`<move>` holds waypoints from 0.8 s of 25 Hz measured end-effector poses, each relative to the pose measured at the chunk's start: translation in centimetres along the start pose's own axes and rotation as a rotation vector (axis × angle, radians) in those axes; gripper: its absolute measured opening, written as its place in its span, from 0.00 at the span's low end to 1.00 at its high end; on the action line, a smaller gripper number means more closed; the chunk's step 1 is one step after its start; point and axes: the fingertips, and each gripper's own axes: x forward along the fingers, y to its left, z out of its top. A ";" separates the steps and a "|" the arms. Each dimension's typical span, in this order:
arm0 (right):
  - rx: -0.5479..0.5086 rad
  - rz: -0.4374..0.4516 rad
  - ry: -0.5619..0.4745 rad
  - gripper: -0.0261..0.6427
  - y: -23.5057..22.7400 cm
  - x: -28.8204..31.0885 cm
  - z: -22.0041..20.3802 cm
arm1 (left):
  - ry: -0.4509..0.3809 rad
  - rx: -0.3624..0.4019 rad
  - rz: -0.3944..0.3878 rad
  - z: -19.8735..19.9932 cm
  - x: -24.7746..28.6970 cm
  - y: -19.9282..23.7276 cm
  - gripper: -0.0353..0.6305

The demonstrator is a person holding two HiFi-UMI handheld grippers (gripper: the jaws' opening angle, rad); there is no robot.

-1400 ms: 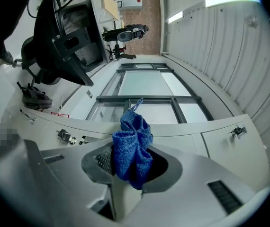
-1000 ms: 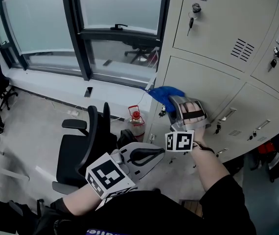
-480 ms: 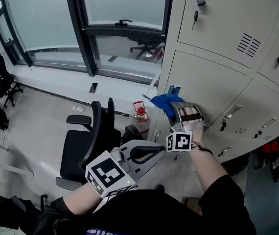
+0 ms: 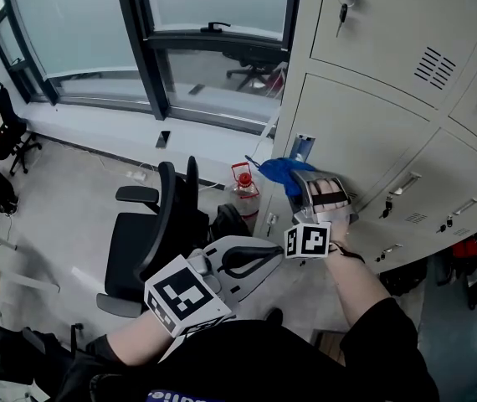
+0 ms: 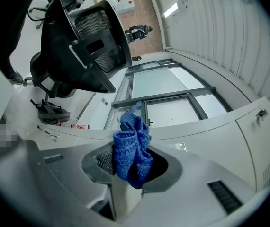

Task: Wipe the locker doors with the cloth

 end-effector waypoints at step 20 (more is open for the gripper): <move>-0.045 0.160 0.053 0.19 8.6 2.8 -2.1 | 0.040 -0.027 0.056 -1.2 -0.6 0.9 0.06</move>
